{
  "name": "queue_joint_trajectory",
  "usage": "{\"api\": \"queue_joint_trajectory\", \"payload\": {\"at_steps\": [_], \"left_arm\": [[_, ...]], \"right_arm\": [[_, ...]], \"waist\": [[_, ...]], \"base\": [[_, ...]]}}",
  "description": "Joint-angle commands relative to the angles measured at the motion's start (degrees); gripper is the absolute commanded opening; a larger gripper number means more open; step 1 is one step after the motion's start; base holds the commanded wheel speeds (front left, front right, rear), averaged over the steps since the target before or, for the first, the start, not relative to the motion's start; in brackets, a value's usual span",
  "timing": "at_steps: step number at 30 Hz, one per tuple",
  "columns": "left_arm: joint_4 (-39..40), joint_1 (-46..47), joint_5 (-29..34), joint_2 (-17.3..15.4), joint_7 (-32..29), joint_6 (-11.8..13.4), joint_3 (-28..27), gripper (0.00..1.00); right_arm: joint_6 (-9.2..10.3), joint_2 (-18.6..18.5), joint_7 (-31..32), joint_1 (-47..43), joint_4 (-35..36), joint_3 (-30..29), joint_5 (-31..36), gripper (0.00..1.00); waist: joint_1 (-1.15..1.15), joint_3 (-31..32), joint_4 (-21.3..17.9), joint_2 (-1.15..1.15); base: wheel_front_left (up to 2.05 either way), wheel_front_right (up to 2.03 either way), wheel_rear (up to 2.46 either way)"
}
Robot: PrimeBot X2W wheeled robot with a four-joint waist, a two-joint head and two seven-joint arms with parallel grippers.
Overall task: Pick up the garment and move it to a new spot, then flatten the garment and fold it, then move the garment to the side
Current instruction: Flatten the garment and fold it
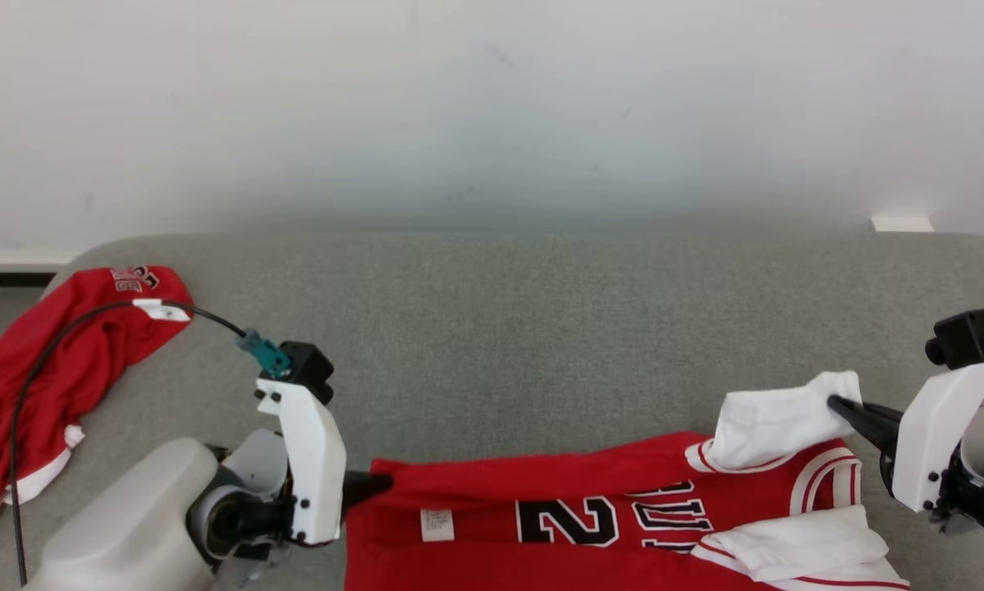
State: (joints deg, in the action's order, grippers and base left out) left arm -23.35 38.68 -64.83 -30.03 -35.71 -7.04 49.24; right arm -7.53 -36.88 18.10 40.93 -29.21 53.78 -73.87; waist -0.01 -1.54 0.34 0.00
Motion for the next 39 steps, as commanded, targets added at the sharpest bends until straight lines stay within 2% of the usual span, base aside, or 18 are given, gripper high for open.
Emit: {"api": "queue_joint_trajectory", "payload": {"at_steps": [1, 11, 12, 13, 14, 15, 22, 27, 30, 32, 36, 39], "left_arm": [[-0.3, -0.7, -1.1, -0.7, -2.0, -0.2, 0.6, 0.0], [-0.6, -2.2, -5.2, -1.9, -9.4, -0.5, 3.6, 0.0], [-0.8, -2.4, -5.1, -2.0, -9.5, -0.5, 3.9, 0.22], [-1.0, -2.7, -4.9, -2.1, -9.7, -0.5, 4.3, 0.48], [-1.2, -2.9, -4.8, -2.1, -9.9, -0.5, 4.6, 0.82], [-1.3, -3.0, -4.7, -2.2, -10.0, -0.5, 4.8, 1.0], [-1.2, -1.5, -3.6, -2.5, -7.6, -0.5, 5.1, 1.0], [0.4, 1.2, 0.8, -4.1, 0.1, -0.5, 3.7, 1.0], [1.2, 2.3, 3.0, -4.9, 6.7, 0.0, 1.5, 1.0], [2.1, 2.1, 5.1, -5.2, 12.4, 1.3, -0.1, 1.0], [3.4, 0.1, 10.2, -5.6, 24.1, 5.8, -2.4, 1.0], [4.7, -1.9, 12.7, -5.7, 32.1, 10.0, -4.8, 1.0]], "right_arm": [[0.1, -1.2, 1.0, -1.3, 0.8, 0.6, -1.0, 0.0], [0.1, -2.9, 7.9, -4.3, 2.1, 3.9, -5.7, 0.0], [0.1, -2.7, 8.4, -4.7, 2.0, 4.3, -5.9, 0.12], [0.1, -2.6, 8.9, -5.0, 1.9, 4.6, -6.2, 0.37], [0.1, -2.4, 9.3, -5.3, 1.7, 4.8, -6.5, 0.86], [0.1, -2.2, 9.8, -5.6, 1.5, 5.1, -6.8, 1.0], [0.1, -3.0, 12.4, -6.7, 2.9, 5.7, -9.1, 1.0], [0.1, -5.0, 8.9, -6.4, 7.0, 3.4, -9.9, 1.0], [0.1, -6.1, 2.7, -5.4, 10.4, 0.6, -8.9, 1.0], [0.1, -6.5, -3.5, -4.9, 12.6, -1.7, -7.2, 1.0], [0.1, -5.6, -19.8, -5.5, 15.0, -6.9, -2.2, 1.0], [0.1, -5.0, -28.2, -7.5, 14.5, -9.4, 1.7, 1.0]], "waist": [[0.01, 1.4, -0.8, 0.0], [0.01, 2.5, -2.3, 0.0], [0.01, 2.5, -2.4, 0.0], [0.01, 2.6, -2.4, 0.0], [0.01, 2.6, -2.5, 0.0], [0.01, 2.7, -2.5, 0.0], [0.01, 4.0, -2.4, 0.0], [0.01, 4.9, -2.1, 0.0], [0.01, 5.2, -2.0, 0.0], [0.01, 5.2, -1.9, 0.0], [0.01, 5.3, -1.6, 0.0], [0.01, 5.4, -1.2, 0.0]], "base": [[0.0, 0.0, 0.0], [0.0, 0.0, 0.0], [0.0, 0.0, 0.0], [0.0, 0.0, 0.0], [0.0, 0.0, 0.0], [0.0, 0.0, 0.0], [0.0, 0.0, 0.0], [0.0, 0.0, 0.0], [0.0, 0.0, 0.0], [0.0, 0.0, 0.0], [0.0, 0.0, 0.0], [0.0, 0.0, 0.0]]}}
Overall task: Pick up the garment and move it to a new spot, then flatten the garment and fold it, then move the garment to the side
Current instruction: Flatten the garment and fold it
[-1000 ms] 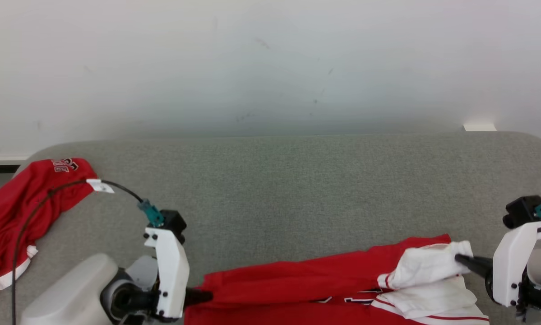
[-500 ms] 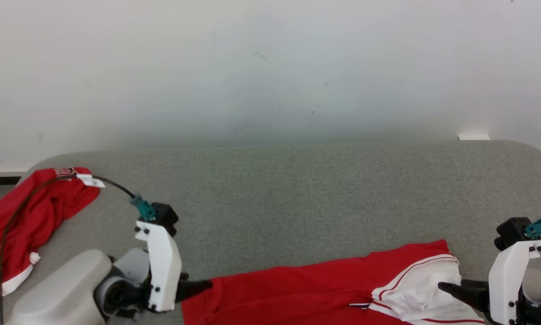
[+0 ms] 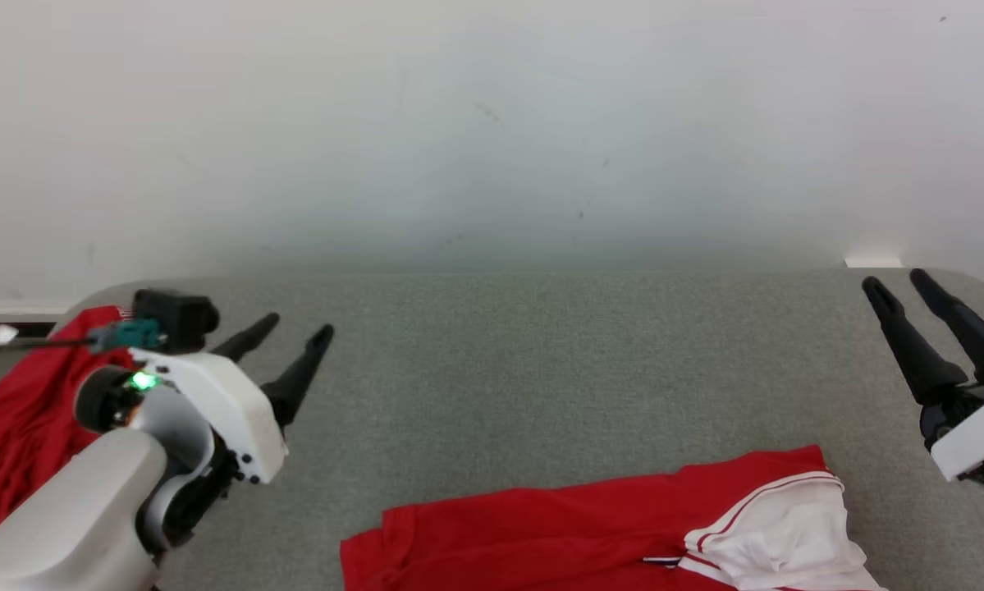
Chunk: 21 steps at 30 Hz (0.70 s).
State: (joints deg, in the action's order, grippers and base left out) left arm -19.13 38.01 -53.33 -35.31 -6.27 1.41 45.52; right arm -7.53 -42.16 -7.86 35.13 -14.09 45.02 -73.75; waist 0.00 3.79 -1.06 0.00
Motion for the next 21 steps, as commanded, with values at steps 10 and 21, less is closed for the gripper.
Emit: {"api": "queue_joint_trajectory", "payload": {"at_steps": [10, 21], "left_arm": [[7.4, -11.9, 5.2, 1.1, 19.9, 13.0, -6.1, 1.0], [19.0, -28.7, 18.9, 12.9, 21.4, 17.5, -20.1, 1.0]], "right_arm": [[0.1, 9.2, -7.3, -12.8, -5.8, -17.9, 18.9, 1.0], [0.1, 21.5, -7.0, -30.1, -4.6, -33.7, 31.2, 1.0]], "waist": [[0.0, -0.4, 1.7, 0.0], [0.0, -2.1, 2.1, 0.0]], "base": [[0.0, 0.0, 0.0], [0.0, 0.0, 0.0]]}}
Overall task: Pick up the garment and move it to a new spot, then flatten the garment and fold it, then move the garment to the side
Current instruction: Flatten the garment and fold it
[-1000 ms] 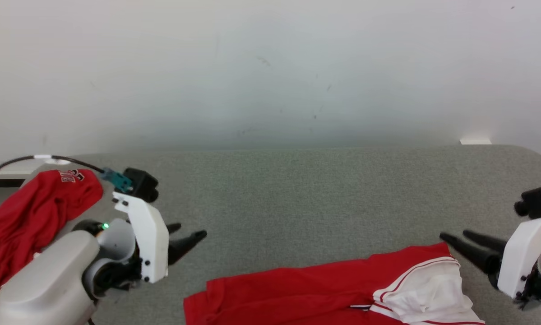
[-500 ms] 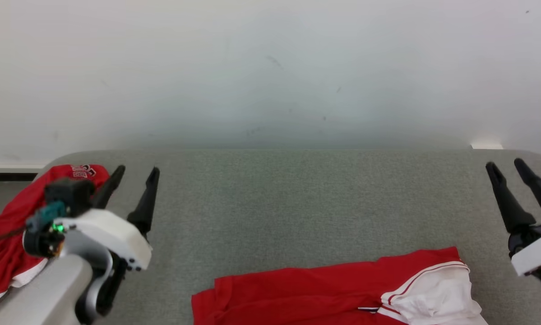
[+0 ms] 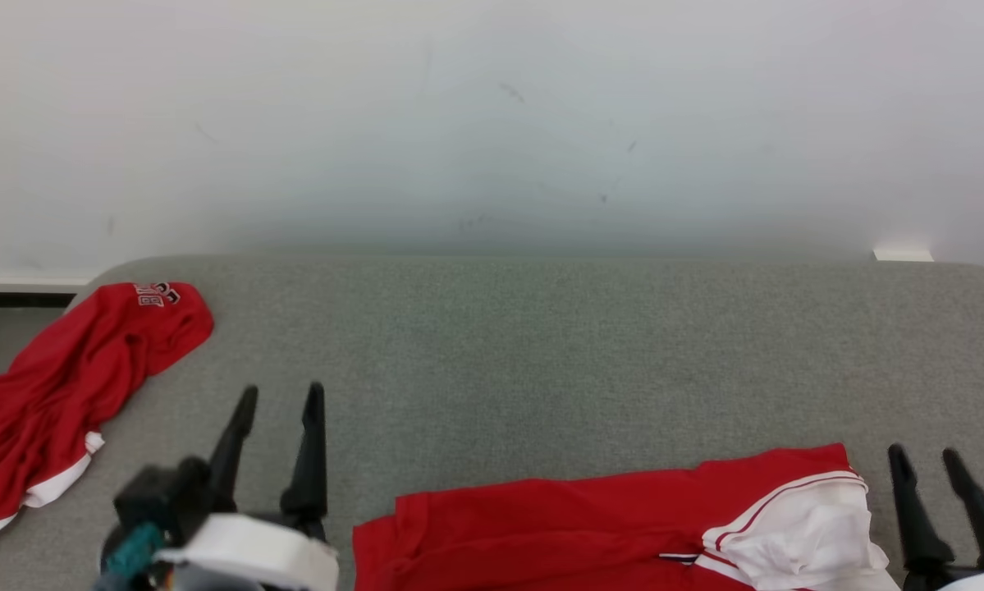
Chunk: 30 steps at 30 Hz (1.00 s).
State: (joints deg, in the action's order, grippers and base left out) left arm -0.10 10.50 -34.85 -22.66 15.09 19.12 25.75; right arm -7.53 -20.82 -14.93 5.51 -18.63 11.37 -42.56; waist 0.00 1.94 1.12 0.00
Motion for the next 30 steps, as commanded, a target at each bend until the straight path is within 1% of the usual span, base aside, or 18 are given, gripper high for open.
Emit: {"api": "queue_joint_trajectory", "payload": {"at_steps": [1, 3, 4, 5, 11, 12, 16, 19, 23, 29, 30], "left_arm": [[0.5, -2.7, 1.7, 1.6, 0.0, -1.0, -1.9, 1.0], [1.1, -5.1, 5.0, 3.7, 0.1, -2.6, -4.6, 1.0], [1.1, -5.1, 5.0, 3.7, 0.1, -2.6, -4.6, 1.0], [0.8, -7.2, 6.9, 5.9, 0.1, -4.1, -6.5, 1.0], [-1.6, -9.0, 11.6, 10.4, 0.1, -9.4, -11.2, 1.0], [-1.6, -9.0, 11.6, 10.4, 0.1, -9.4, -11.2, 1.0], [-3.1, -8.9, 13.7, 12.5, 0.1, -12.1, -13.2, 1.0], [-4.2, -8.5, 15.4, 13.9, 0.1, -13.9, -14.2, 1.0], [-5.4, -8.2, 16.6, 15.3, 0.0, -15.8, -15.3, 1.0], [-6.9, -8.3, 18.4, 16.9, 0.0, -17.8, -16.9, 1.0], [-7.0, -8.2, 18.5, 17.2, 0.0, -18.1, -17.2, 1.0]], "right_arm": [[0.1, 0.4, 0.4, -1.0, -0.5, -0.3, 0.6, 1.0], [0.1, 1.3, 1.1, -1.8, -1.7, -0.8, 1.3, 1.0], [0.1, 1.3, 1.1, -1.8, -1.7, -0.8, 1.3, 1.0], [0.1, 2.2, 2.0, -1.9, -3.4, -1.4, 1.4, 1.0], [0.1, 3.4, 6.5, 1.1, -9.6, -1.7, 2.0, 1.0], [0.1, 3.4, 6.5, 1.1, -9.6, -1.7, 2.0, 1.0], [0.1, 3.8, 11.1, 3.0, -13.5, -0.8, 1.9, 1.0], [0.1, 3.9, 15.2, 4.3, -17.6, -1.0, 1.9, 1.0], [0.1, 5.6, 20.0, 5.8, -22.9, -2.5, 1.0, 1.0], [0.03, 7.6, 26.9, 5.8, -26.4, -0.9, 0.5, 1.0], [-0.05, 7.9, 28.2, 5.7, -26.7, -0.4, 0.2, 0.58]], "waist": [[0.0, -0.4, -0.1, 0.0], [0.0, -0.9, 0.0, 0.0], [0.0, -0.9, 0.0, 0.0], [0.0, -1.2, 0.2, 0.0], [0.0, -1.5, 1.2, 0.0], [0.0, -1.5, 1.2, 0.0], [0.0, -1.4, 1.8, 0.0], [0.0, -1.5, 2.4, 0.0], [0.0, -1.7, 3.4, 0.0], [0.0, -2.3, 4.4, 0.0], [0.0, -2.4, 4.5, 0.0]], "base": [[0.0, 0.0, 0.0], [0.0, 0.0, 0.0], [0.0, 0.0, 0.0], [0.0, 0.0, 0.0], [0.0, 0.0, 0.0], [0.0, 0.0, 0.0], [0.0, 0.0, 0.0], [0.0, 0.0, 0.0], [0.0, 0.0, 0.0], [0.0, 0.0, 0.0], [0.0, 0.0, 0.0]]}}
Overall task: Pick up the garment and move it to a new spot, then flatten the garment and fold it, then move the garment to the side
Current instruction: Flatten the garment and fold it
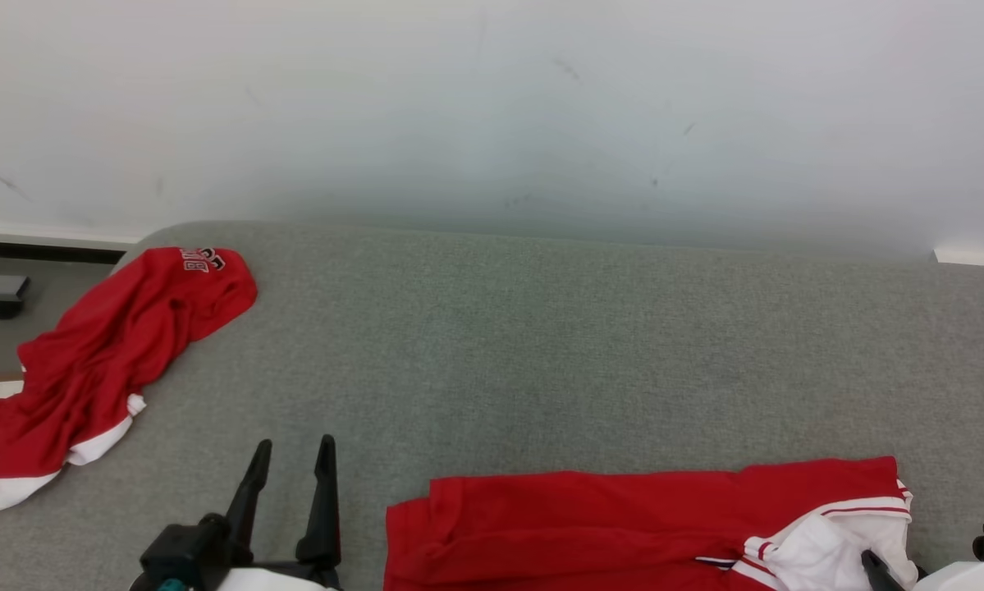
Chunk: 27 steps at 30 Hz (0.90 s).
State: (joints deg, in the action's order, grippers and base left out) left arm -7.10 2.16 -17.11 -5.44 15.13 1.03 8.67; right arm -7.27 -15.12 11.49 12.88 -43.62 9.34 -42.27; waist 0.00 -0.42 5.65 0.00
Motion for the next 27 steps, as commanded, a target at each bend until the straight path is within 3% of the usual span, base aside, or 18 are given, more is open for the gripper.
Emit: {"api": "queue_joint_trajectory", "payload": {"at_steps": [1, 2, 3, 11, 21, 27], "left_arm": [[-0.2, 0.2, 1.0, 0.2, 0.0, -0.3, -0.3, 1.0], [-0.4, 0.3, 1.2, 0.4, 0.0, -0.5, -0.4, 1.0], [-0.6, 0.3, 1.3, 0.5, 0.0, -0.8, -0.6, 1.0], [-1.9, -0.4, 2.3, 1.7, 0.0, -2.0, -1.8, 1.0], [-2.7, -1.1, 2.8, 2.3, 0.0, -2.8, -2.1, 1.0], [-2.9, -1.3, 2.7, 2.4, 0.0, -3.0, -2.4, 1.0]], "right_arm": [[-0.39, 2.5, 2.8, -1.8, -1.8, 2.2, -0.3, 0.35], [-0.42, 2.8, 3.4, -1.9, -1.5, 2.6, -0.6, 0.14], [-0.42, 2.9, 3.5, -1.7, -1.1, 2.7, -1.0, 0.0], [-0.36, 0.1, 5.6, -0.3, 4.1, 2.3, -4.1, 0.0], [-0.2, -7.8, 6.1, 1.2, 8.5, -4.4, -2.4, 0.0], [-0.21, -6.8, 7.1, -0.5, 15.3, -8.1, 0.0, 0.0]], "waist": [[0.0, -0.1, 0.2, 0.0], [0.0, -0.1, 0.3, 0.0], [0.0, -0.1, 0.4, 0.0], [0.0, 0.8, 0.2, 0.0], [0.0, 1.6, -0.7, 0.0], [0.0, 2.1, -1.3, 0.0]], "base": [[0.0, 0.0, 0.0], [0.0, 0.0, 0.0], [0.0, 0.0, 0.0], [0.0, 0.0, 0.0], [0.0, 0.0, 0.0], [0.0, 0.0, 0.0]]}}
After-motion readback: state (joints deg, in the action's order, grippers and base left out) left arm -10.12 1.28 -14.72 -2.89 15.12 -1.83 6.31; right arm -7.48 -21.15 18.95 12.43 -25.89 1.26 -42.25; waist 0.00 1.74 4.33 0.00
